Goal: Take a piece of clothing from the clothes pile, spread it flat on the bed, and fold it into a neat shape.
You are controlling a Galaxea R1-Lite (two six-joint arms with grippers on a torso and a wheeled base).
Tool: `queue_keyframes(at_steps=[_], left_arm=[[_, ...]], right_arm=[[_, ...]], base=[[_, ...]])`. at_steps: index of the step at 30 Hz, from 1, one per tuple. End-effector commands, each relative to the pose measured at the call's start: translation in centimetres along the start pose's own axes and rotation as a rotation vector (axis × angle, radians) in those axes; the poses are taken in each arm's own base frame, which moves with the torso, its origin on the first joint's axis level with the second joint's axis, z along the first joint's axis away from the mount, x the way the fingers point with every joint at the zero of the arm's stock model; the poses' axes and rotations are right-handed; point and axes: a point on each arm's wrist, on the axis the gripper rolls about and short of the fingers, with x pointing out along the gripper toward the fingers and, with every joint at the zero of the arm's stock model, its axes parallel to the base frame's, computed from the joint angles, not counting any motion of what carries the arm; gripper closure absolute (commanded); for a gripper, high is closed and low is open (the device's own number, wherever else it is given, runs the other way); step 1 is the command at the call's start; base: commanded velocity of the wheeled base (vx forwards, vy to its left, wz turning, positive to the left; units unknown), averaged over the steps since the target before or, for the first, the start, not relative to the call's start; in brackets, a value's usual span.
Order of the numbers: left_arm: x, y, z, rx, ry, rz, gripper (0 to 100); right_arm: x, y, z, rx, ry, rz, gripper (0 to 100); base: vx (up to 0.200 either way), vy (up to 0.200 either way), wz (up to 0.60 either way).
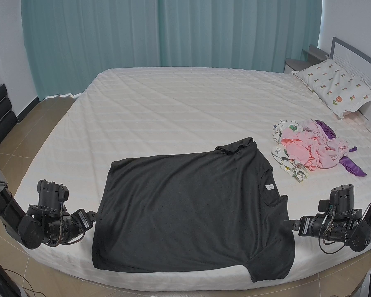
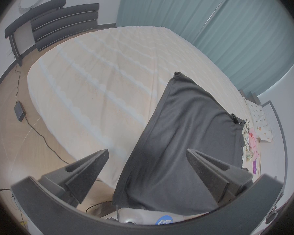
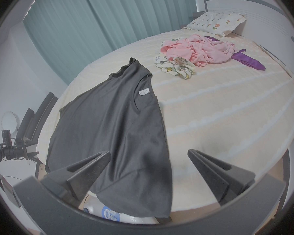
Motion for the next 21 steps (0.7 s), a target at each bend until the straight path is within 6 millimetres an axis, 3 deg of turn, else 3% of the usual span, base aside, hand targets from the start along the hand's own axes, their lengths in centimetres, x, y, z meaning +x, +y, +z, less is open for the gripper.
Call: queue_keyframes(at_steps=[1,7,19,21], left_arm=[[0.08,-0.23,0.47,-0.007,-0.010,-0.003,0],[0.08,-0.19,0.43,-0.006,-0.008,-0.001,0],[0.12,-0.53,0.67,-0.006,-0.021,-0.012,0],[0.09,-0.49,0.73,-0.008,-0.023,-0.013,0]], right_arm=[[0.04,0.38,0.11,0.005,-0.006,0.014,0],[0.43,0.50,-0.05,0.005,0.006,0.015,0],[0.97,0.39,-0.32,0.009,0.028,0.008,0],[1.01,0.39,-0.29,0.009,0.026,0.007,0]], base=[[0.200,0.000,0.00],[0.200,0.000,0.00],[0.000,0.000,0.00],[0.000,0.200,0.00]])
